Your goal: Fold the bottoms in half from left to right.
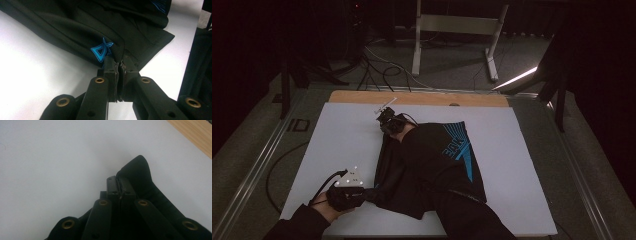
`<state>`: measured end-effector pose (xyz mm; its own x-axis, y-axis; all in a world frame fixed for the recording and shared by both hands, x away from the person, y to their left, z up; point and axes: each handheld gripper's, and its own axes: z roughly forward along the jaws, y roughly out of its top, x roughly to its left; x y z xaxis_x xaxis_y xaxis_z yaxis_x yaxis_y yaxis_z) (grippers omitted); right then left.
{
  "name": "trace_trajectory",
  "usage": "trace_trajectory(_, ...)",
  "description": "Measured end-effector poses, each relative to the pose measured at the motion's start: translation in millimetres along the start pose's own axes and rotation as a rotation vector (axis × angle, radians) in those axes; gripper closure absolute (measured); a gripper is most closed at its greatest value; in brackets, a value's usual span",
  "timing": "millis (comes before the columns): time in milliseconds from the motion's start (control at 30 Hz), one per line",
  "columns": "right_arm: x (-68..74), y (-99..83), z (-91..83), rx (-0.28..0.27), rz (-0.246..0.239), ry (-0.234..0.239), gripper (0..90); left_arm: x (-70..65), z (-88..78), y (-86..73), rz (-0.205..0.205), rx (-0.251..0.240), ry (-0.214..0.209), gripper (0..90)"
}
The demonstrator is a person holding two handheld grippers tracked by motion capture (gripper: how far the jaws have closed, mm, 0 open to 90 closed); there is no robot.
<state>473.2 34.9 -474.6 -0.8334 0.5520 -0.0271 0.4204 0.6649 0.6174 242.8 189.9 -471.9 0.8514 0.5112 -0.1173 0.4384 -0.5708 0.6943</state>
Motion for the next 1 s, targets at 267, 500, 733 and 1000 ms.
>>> trace_trajectory(267, -2.3, 1.6, -9.8, -0.019, -0.009, -0.008, 89.0, -3.6, -1.9, 7.8, -0.001, -0.017, -0.009, 85.4)
trace_trajectory(500, -6.7, 1.1, -29.7, -0.051, -0.007, -0.014, 89.0, -12.7, -5.9, 22.6, 0.032, -0.043, -0.012, 85.4)
trace_trajectory(733, -13.3, -2.3, -44.4, -0.071, -0.013, -0.02, 89.0, -18.0, -2.8, 35.2, 0.053, -0.049, -0.026, 85.4)
trace_trajectory(1000, -20.3, -9.3, -58.5, -0.088, -0.004, -0.035, 89.0, -23.8, 0.4, 48.9, 0.087, -0.043, -0.038, 85.4)
